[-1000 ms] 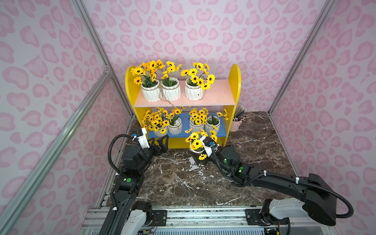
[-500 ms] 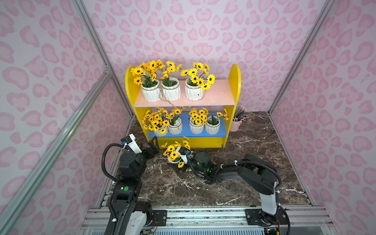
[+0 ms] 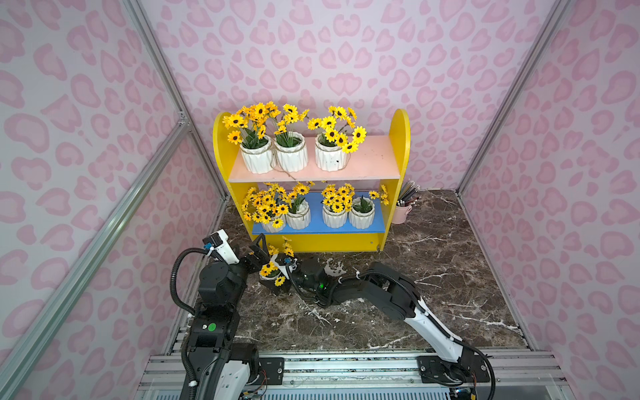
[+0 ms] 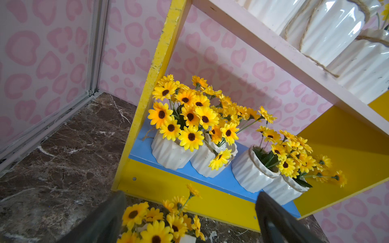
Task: Take the sunflower pots off the shelves
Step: Place the sunflower pot at the center of the board.
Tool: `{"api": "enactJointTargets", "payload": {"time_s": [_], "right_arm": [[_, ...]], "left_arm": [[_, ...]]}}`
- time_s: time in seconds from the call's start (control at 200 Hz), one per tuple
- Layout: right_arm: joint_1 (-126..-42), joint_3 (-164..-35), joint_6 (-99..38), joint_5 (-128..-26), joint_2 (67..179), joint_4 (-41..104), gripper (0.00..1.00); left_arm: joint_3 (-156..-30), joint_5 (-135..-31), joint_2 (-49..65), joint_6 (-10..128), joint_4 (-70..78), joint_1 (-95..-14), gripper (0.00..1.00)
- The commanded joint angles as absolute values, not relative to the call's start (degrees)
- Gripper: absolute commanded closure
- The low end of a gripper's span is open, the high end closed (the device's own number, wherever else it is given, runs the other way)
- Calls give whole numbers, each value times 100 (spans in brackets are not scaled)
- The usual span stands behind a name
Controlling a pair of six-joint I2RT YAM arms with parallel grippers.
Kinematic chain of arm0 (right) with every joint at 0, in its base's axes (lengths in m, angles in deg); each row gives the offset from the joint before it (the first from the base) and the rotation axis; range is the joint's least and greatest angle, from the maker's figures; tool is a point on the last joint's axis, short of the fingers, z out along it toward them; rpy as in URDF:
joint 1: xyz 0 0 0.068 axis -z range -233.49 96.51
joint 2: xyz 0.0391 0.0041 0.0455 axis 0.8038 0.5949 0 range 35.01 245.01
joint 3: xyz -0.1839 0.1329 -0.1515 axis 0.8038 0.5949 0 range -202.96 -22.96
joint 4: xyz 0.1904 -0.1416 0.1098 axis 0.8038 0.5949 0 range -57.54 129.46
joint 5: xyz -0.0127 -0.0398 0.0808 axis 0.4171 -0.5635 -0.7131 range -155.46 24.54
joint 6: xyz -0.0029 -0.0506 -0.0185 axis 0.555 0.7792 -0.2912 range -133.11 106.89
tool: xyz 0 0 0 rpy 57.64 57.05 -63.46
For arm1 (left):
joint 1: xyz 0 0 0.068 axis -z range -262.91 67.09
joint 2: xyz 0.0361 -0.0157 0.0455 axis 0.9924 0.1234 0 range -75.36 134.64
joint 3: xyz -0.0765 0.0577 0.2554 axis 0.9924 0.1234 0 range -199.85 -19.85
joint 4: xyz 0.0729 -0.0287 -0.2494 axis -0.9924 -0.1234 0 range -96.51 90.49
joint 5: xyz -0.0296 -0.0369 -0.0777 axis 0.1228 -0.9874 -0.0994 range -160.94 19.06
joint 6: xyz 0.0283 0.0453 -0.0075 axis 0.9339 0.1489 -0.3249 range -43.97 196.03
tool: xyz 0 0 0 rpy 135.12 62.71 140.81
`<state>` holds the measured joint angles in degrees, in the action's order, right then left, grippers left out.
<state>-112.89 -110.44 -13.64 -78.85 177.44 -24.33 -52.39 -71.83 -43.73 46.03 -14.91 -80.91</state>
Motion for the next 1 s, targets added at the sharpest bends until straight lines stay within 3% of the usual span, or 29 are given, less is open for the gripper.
{"api": "enactJointTargets", "payload": {"time_s": [0.0, 0.315, 0.35, 0.395, 0.425, 0.465, 0.48, 0.995], "right_arm": [[-11300, -11485, -1271, -7979, 18016, -2481, 100], [-11254, -11568, -1225, -7927, 18419, -2235, 100], [-11249, -11513, -1276, -7941, 18397, -2259, 84], [-11250, -11449, -1335, -7872, 18347, -2287, 53], [-11250, -11416, -1367, -7836, 18308, -2291, 40], [-11255, -11361, -1372, -7791, 18218, -2291, 6], [-11248, -11345, -1372, -7786, 18197, -2300, 2], [-11203, -10680, -1114, -7905, 17556, -2331, 1]], "left_arm": [[-5288, -7165, -4392, 4655, -1445, -8073, 2], [-5287, -7168, -4392, 4685, -1437, -8028, 2], [-5290, -7173, -4396, 4685, -1438, -8028, 2], [-5291, -7189, -4390, 4685, -1437, -8027, 3], [-5290, -7190, -4386, 4685, -1441, -8027, 3], [-5290, -7199, -4387, 4685, -1439, -8027, 3], [-5292, -7205, -4389, 4685, -1445, -8027, 3], [-5300, -7361, -4364, 4703, -1366, -8027, 3]]}}
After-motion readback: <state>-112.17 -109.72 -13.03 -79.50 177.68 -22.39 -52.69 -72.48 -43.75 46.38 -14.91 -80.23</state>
